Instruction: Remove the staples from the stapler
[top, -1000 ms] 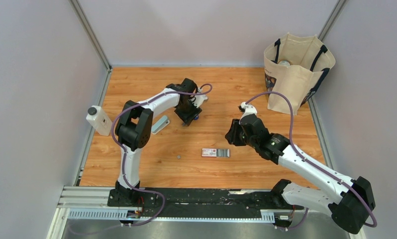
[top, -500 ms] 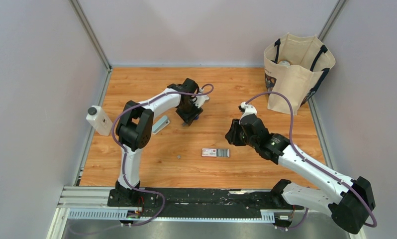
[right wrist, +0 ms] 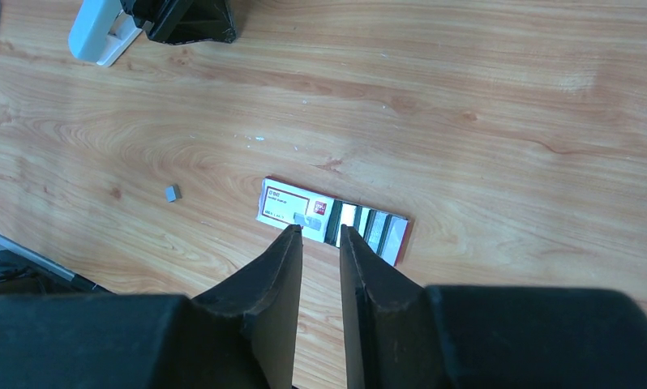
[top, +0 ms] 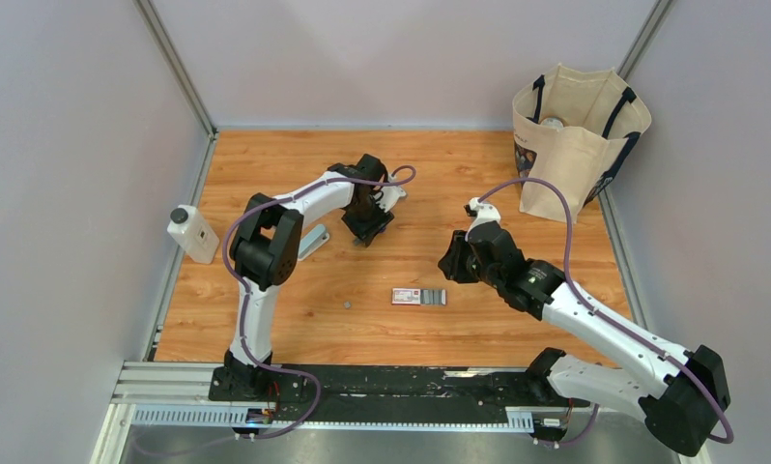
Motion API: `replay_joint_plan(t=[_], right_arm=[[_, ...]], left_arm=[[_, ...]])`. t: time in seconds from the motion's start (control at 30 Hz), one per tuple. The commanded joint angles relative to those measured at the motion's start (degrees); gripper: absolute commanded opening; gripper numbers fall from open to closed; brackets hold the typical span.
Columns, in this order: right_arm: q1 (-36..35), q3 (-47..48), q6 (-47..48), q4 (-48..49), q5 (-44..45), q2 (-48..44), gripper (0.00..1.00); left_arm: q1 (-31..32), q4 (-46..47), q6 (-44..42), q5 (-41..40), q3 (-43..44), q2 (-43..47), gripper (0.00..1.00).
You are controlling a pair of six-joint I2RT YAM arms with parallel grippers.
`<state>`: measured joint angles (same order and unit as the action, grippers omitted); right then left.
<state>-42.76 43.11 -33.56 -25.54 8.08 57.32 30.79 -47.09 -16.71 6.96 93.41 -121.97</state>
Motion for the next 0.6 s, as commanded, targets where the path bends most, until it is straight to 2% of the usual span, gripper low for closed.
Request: replay_joint_plan(t=[0.0,0.17,0.3,0.57], right_arm=[[0.22,0.31,0.25,1.72,0.98,-0.63,0.26],[0.22,0.22,0.25,1.81,0.80,-0.54,0.26],[0.22,0.13,0.25,1.90,0.80,-0.54,0.26],[0.22,-0.22,0.25,2.07,0.89,-0.89,0.26]], left_arm=[[0.33,-0.72,0.36,0.16,2.13,-0.90,0.55],[0.33,-0.81,0.54,0.33,2.48,-1.25,0.49],[0.33,-0.90,0.71,0.51,2.31,-1.25,0.40],[0.33,-0.81,0.54,0.34,1.08,-0.02,0.32]])
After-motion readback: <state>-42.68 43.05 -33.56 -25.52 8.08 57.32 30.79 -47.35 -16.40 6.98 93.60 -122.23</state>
